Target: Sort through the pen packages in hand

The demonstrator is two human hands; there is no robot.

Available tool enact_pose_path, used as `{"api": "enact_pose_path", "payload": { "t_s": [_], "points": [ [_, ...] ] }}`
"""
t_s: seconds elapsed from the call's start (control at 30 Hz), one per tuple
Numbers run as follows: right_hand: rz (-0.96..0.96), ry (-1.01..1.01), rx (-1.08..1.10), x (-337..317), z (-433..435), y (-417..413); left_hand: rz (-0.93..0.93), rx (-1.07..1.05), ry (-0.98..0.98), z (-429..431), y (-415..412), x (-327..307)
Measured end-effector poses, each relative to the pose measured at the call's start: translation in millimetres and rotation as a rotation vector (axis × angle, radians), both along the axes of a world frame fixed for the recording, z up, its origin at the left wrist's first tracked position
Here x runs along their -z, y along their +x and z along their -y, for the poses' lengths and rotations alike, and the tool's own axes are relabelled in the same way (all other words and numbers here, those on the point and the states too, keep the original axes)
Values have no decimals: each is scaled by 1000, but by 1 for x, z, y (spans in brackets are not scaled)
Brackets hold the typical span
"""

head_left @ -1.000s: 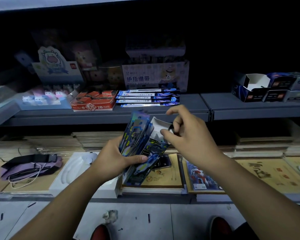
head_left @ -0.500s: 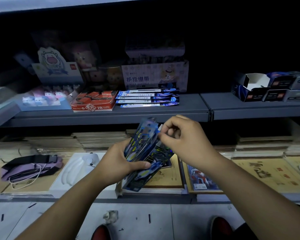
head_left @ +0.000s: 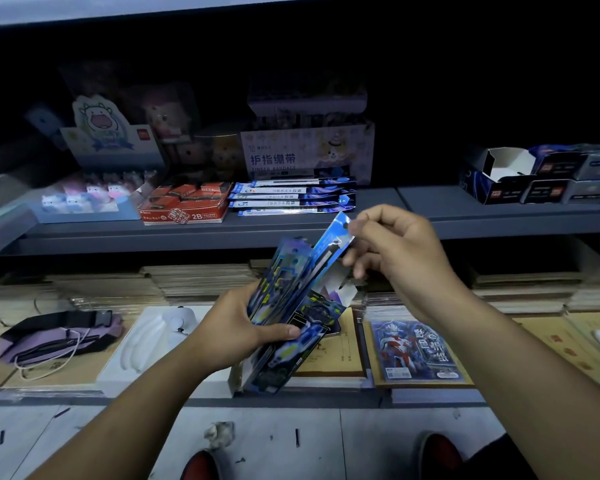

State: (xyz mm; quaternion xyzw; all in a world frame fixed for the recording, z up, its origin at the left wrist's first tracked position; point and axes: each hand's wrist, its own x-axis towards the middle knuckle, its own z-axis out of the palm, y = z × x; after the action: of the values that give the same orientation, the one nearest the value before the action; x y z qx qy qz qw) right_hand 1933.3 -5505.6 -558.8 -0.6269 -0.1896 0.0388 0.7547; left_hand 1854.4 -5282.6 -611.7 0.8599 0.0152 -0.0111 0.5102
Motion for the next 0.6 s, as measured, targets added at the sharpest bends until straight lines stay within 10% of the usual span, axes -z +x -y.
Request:
{"api": "enact_pose_path", "payload": {
  "t_s": [0.27,0.6],
  "points": [
    [15,-76,-339,-1,2,-5,-34,14,-87,4,-3,-7],
    [164,-46,-192,-2,1,-6,-29,13,-95,2,-5,-12]
  ]
}}
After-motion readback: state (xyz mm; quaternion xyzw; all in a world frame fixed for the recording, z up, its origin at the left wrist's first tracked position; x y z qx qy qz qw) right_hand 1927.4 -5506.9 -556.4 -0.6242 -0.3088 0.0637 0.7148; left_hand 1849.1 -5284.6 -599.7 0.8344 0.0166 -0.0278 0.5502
